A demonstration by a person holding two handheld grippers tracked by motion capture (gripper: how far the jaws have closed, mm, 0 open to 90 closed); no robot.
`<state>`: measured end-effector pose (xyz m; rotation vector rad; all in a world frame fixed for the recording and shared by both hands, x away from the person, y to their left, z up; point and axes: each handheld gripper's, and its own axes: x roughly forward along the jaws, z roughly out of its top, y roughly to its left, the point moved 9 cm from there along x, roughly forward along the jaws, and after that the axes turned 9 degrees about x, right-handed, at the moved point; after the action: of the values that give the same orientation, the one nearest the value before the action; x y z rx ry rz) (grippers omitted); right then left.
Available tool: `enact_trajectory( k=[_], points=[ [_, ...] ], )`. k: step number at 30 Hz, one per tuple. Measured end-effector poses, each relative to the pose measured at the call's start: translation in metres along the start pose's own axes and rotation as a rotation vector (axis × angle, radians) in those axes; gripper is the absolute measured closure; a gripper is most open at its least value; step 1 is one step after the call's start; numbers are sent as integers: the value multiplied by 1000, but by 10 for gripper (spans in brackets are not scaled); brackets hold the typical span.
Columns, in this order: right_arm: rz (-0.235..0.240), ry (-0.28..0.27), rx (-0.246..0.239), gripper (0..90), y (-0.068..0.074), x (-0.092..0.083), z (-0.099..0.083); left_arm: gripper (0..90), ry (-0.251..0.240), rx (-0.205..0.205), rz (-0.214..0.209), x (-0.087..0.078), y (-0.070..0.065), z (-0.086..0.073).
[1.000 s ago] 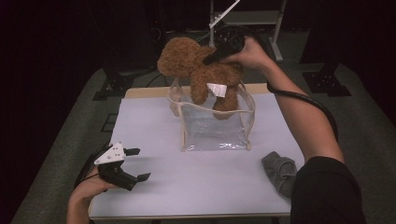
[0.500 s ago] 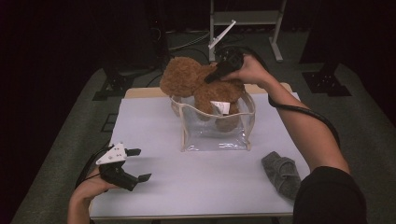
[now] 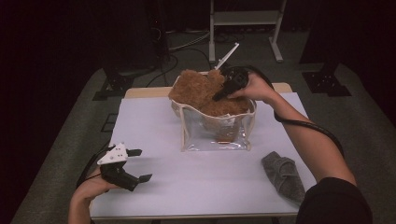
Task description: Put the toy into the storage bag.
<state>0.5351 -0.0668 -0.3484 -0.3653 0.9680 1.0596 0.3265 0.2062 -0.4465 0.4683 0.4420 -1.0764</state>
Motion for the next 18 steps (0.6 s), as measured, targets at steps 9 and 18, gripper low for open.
enact_trajectory(
  k=[9, 18],
  points=[
    [24, 35, -10, 600, 9, -4, -6, 31, -1, 5, 2, -1, -1, 2],
    [16, -3, -13, 466, 8, -4, -2, 31, -1, 2, 4, -1, 0, 0]
  ],
)
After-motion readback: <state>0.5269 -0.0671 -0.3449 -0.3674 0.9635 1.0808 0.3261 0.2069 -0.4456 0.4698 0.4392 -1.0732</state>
